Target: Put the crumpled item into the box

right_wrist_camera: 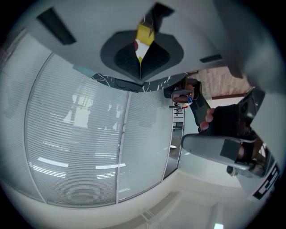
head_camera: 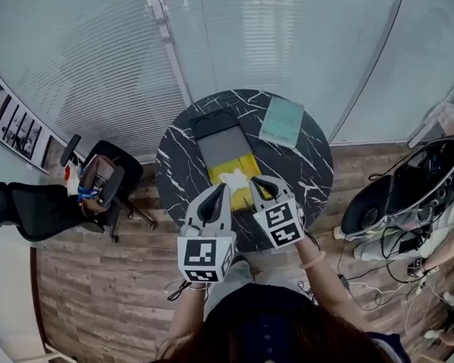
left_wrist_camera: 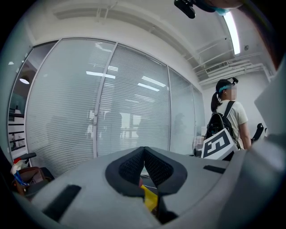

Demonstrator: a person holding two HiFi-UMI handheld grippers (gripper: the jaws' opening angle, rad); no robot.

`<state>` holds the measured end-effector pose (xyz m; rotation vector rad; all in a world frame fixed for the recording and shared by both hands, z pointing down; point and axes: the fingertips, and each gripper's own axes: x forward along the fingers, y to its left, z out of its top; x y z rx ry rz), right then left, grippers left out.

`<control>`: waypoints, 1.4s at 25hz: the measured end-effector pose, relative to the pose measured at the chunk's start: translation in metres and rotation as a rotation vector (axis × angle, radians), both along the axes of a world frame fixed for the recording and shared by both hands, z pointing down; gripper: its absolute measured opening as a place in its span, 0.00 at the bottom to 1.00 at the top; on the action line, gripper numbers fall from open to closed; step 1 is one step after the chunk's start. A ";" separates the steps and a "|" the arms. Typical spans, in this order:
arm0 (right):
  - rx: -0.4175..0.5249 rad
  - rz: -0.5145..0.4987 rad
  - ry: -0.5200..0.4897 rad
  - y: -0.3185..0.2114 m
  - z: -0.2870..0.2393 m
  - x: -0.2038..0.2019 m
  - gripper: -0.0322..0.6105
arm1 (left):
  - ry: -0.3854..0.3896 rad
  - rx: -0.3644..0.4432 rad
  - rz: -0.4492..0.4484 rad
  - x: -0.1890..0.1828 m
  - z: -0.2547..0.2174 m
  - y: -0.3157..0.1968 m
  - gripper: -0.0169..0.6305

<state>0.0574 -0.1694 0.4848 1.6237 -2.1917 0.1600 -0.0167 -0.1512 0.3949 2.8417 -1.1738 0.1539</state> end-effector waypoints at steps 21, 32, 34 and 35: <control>0.115 0.021 -0.102 0.071 -0.050 0.032 0.09 | -0.040 0.030 -0.049 0.019 -0.006 0.060 0.07; 0.173 0.006 -0.114 0.114 -0.075 0.043 0.09 | -0.045 0.042 -0.068 0.031 -0.011 0.093 0.07; 0.184 0.005 -0.115 0.120 -0.079 0.044 0.09 | -0.042 0.043 -0.072 0.031 -0.011 0.098 0.07; 0.187 0.005 -0.115 0.122 -0.081 0.045 0.09 | -0.041 0.045 -0.073 0.031 -0.012 0.099 0.07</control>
